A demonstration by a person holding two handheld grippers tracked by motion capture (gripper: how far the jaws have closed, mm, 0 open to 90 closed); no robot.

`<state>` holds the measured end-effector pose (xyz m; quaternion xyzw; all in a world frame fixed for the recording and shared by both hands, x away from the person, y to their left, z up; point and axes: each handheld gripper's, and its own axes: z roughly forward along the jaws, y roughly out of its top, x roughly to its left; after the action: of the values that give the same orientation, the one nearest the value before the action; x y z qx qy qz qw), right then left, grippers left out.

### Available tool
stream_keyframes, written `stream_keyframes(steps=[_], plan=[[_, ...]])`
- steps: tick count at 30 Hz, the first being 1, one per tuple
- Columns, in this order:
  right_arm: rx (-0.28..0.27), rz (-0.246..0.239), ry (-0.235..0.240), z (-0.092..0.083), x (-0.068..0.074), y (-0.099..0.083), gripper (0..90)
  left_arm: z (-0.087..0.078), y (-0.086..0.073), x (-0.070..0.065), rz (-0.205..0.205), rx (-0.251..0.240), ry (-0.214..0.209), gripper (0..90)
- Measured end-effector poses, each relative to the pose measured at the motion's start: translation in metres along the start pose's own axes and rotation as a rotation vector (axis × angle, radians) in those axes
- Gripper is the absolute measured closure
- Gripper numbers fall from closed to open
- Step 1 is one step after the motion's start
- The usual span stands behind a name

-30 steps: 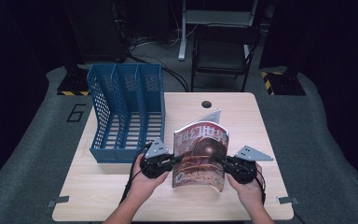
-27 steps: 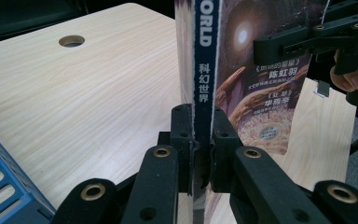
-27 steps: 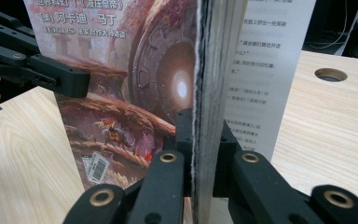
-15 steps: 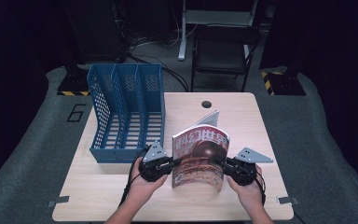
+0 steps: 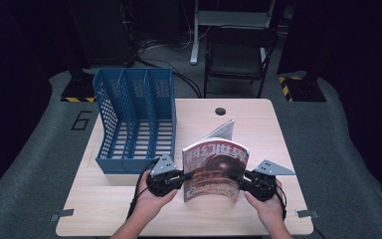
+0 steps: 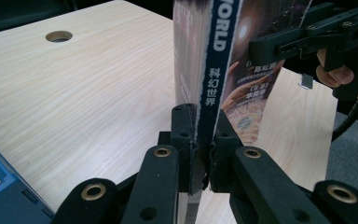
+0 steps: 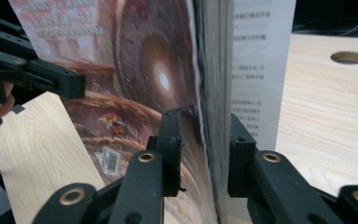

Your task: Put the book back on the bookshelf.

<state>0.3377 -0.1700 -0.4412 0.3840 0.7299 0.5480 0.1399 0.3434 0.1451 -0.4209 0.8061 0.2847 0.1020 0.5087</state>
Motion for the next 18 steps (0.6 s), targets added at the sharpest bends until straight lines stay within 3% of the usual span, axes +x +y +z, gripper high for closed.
stream_keyframes(steps=[9,10,18], plan=[[0.085,0.023,0.006,0.002,-0.005,-0.012,66.4,-0.003,-0.002,-0.002,0.012,0.006,-0.02,83.5],[0.113,0.032,0.006,0.004,-0.007,-0.016,66.2,-0.003,-0.002,-0.003,0.018,0.007,-0.024,83.5],[0.167,0.054,0.005,0.005,-0.011,-0.027,65.7,-0.005,-0.004,-0.007,0.038,0.014,-0.03,83.5]])
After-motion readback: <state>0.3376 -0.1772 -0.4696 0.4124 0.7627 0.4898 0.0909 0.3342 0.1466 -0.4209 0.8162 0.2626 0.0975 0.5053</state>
